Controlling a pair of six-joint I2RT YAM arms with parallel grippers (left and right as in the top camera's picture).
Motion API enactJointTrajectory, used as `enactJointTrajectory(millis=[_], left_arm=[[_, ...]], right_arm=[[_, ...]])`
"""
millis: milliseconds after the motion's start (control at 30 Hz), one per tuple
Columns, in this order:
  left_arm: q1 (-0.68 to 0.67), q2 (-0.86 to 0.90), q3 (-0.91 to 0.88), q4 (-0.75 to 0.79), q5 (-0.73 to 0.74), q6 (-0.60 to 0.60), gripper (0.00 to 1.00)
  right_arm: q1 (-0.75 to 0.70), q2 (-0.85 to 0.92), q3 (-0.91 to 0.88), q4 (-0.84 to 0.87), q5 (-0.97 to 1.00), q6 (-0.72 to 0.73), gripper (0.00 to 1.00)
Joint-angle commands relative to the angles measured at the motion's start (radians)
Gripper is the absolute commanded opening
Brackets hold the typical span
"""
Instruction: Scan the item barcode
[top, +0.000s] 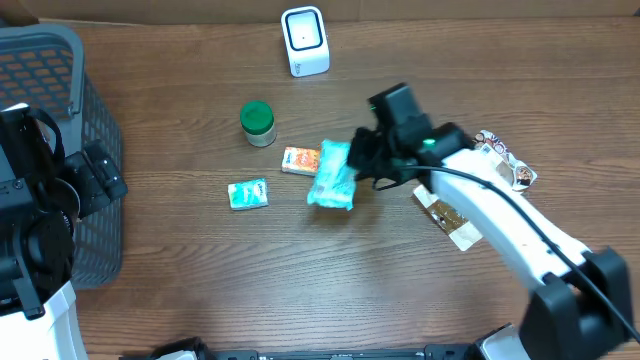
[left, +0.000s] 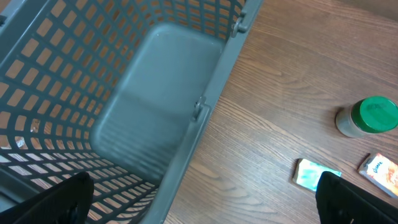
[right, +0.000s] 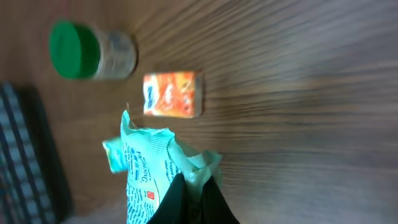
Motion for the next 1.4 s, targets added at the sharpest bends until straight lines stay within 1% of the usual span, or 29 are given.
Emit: enactJointTrajectory(millis=[0,67,133,267,300,433,467,500,533,600,633,667,767,900,1000,1067,1167,1233,1267,1367], left_arm=[[0.005,-0.009,0.02,0.001,-0.01,-0.021,1.0],[0.005,-0.009,0.02,0.001,-0.01,-0.021,1.0],[0.005,-0.009,0.02,0.001,-0.01,-0.021,1.0],[0.005,-0.009,0.02,0.001,-0.01,-0.021,1.0],[0.005,-0.009,0.02,0.001,-0.01,-0.021,1.0],[0.005,-0.009,0.02,0.001,-0.01,-0.021,1.0],[0.005,-0.009,0.02,0.001,-0.01,-0.021,1.0],[0.005,-0.009,0.02,0.001,-0.01,-0.021,1.0],[0.005,-0.009,0.02,0.001,-0.01,-0.021,1.0],[0.005,-0.009,0.02,0.001,-0.01,-0.021,1.0],[0.005,-0.009,0.02,0.001,-0.01,-0.021,1.0],[0.005,-0.009,0.02,0.001,-0.01,-0.021,1.0],[0.005,-0.009,0.02,0.001,-0.01,-0.021,1.0],[0.005,-0.009,0.02,0.001,-0.01,-0.021,1.0],[0.005,-0.009,0.02,0.001,-0.01,-0.021,1.0],[0.005,-0.009,0.02,0.001,-0.01,-0.021,1.0],[0.005,-0.009,0.02,0.001,-0.01,-0.021,1.0],[0.005,-0.009,0.02,0.001,-0.01,-0.021,1.0],[0.005,-0.009,0.02,0.001,-0.01,-0.021,1.0],[0.005,-0.009,0.02,0.001,-0.01,-0.021,1.0]], right_arm=[[-0.02,0.003,-0.003,-0.009,0.112,0.202,0.04],[-0.02,0.006,-0.035,-0.003,0.184,0.325,0.04],[-0.012,0.013,-0.079,-0.002,0.24,0.5,0.04],[0.013,0.026,-0.154,-0.002,0.254,0.761,0.04],[0.025,0.029,-0.175,0.01,0.254,0.802,0.04],[0.074,0.047,-0.211,0.051,0.26,0.789,0.04],[0.084,0.051,-0.211,0.051,0.263,0.764,0.08],[0.095,0.051,-0.211,0.051,0.266,0.706,0.25],[0.102,0.051,-0.21,0.054,0.271,0.628,0.5],[0.105,0.05,-0.208,0.053,0.256,0.508,0.72],[0.105,0.05,-0.207,0.053,0.237,0.457,0.79],[0.098,0.05,-0.203,0.053,0.198,0.347,0.83],[0.073,0.048,-0.179,0.048,0.13,0.087,0.85],[0.018,0.047,-0.134,0.019,0.086,-0.261,0.85],[-0.043,0.052,-0.132,0.002,0.022,-0.48,0.85],[-0.074,0.064,-0.132,-0.013,-0.028,-0.522,0.84],[-0.113,0.097,-0.136,-0.017,-0.192,-0.612,0.83],[-0.127,0.131,-0.138,-0.016,-0.278,-0.665,0.79],[-0.13,0.152,-0.139,-0.014,-0.302,-0.674,0.78],[-0.13,0.206,-0.139,-0.01,-0.311,-0.674,0.77]])
